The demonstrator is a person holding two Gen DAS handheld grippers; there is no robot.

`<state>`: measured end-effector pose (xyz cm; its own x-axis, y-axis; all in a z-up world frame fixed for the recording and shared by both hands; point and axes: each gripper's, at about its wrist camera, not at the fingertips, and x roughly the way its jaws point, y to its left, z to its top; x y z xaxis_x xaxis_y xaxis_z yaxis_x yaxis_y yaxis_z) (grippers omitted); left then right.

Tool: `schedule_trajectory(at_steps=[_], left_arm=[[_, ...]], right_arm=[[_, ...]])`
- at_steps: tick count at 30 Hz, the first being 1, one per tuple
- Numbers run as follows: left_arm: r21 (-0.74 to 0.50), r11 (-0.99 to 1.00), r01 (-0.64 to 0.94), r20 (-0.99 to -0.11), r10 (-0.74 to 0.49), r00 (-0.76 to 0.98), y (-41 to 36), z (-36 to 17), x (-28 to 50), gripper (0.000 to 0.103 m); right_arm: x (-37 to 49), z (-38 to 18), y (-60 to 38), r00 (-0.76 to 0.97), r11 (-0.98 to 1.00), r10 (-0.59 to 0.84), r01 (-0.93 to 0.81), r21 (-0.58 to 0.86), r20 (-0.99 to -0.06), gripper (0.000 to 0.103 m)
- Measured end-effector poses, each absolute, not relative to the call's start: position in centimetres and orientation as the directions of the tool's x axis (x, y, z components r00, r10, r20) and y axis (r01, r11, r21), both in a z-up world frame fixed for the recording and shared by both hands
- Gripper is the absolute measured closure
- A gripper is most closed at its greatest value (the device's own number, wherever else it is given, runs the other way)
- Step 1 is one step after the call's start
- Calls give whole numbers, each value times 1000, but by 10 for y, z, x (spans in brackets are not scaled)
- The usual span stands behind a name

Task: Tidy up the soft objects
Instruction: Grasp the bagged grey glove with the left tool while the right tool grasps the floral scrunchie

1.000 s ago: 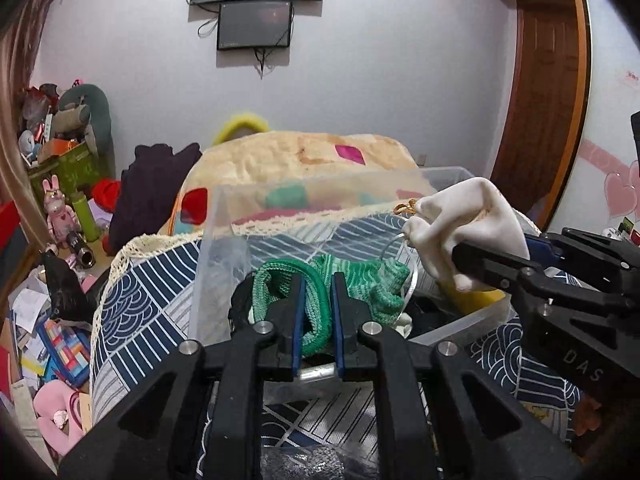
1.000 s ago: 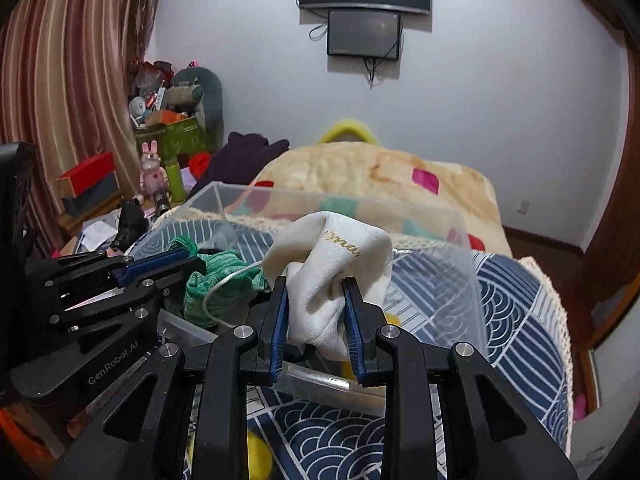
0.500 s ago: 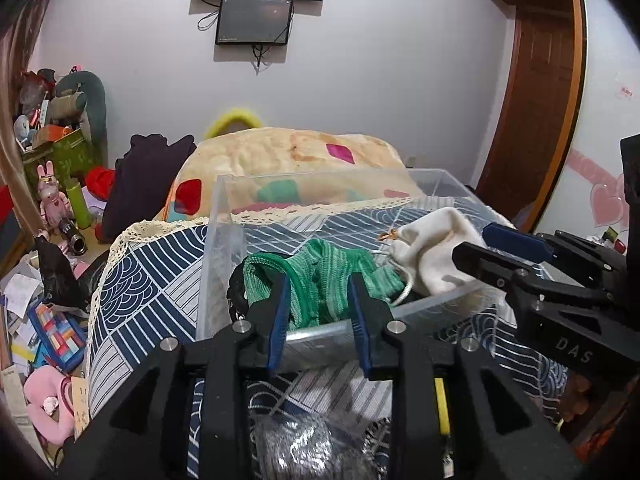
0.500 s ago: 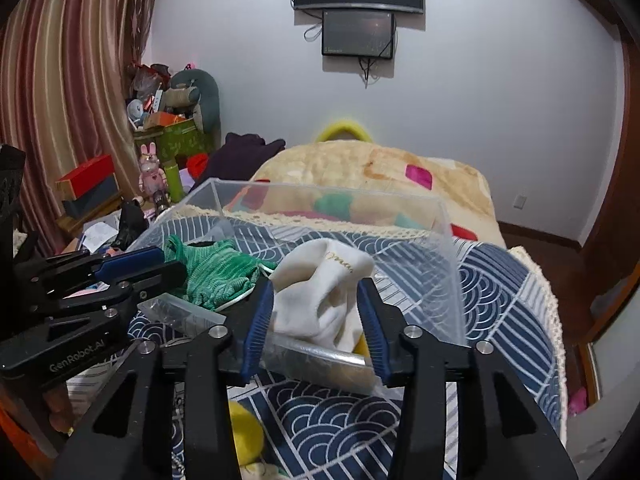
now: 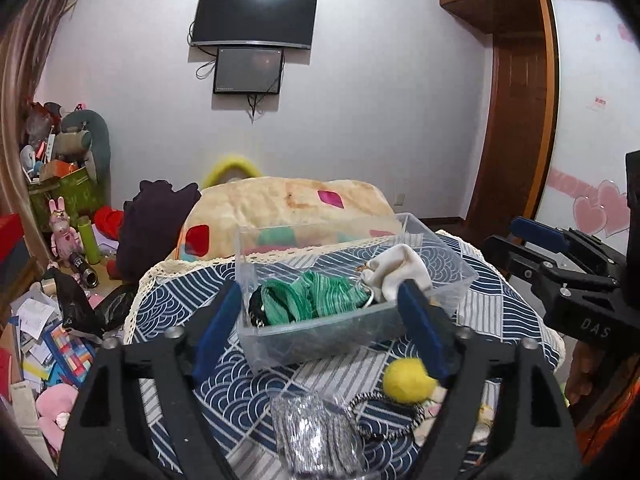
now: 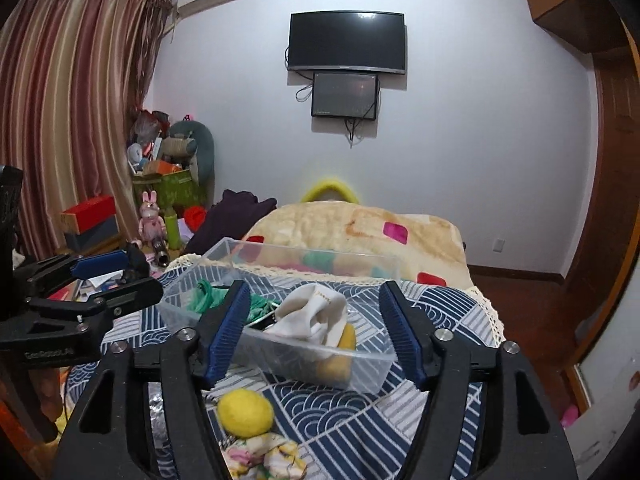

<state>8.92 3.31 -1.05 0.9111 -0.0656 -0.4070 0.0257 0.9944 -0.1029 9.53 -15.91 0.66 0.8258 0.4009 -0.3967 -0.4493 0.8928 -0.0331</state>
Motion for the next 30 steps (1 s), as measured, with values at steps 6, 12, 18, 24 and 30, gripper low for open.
schedule_trajectory(at_steps=[6,12,18,24,30], left_arm=[[-112,994,11,-433,-58,900,32,-27,73,17],[-99,995,-16,-512,-37,858,29,-63,64,17],[-109,994,-32,-594,-39,804,30,-97,64,17],[-103,994,-33,-636,-40,771,25,-119,71,17],[-127,992,-22,-643,-65,763,28,-131,69,32]], right_arm=[[83,-11,-161,798,884,414,-468,-17,-439,36],[77,-46,-158,744,877,413,-480,9,-524,36],[71,-75,-152,704,875,403,-483,22,-585,36],[69,-95,-144,647,861,402,-508,26,-648,36],[64,-106,-140,631,850,389,-528,-4,-671,36]])
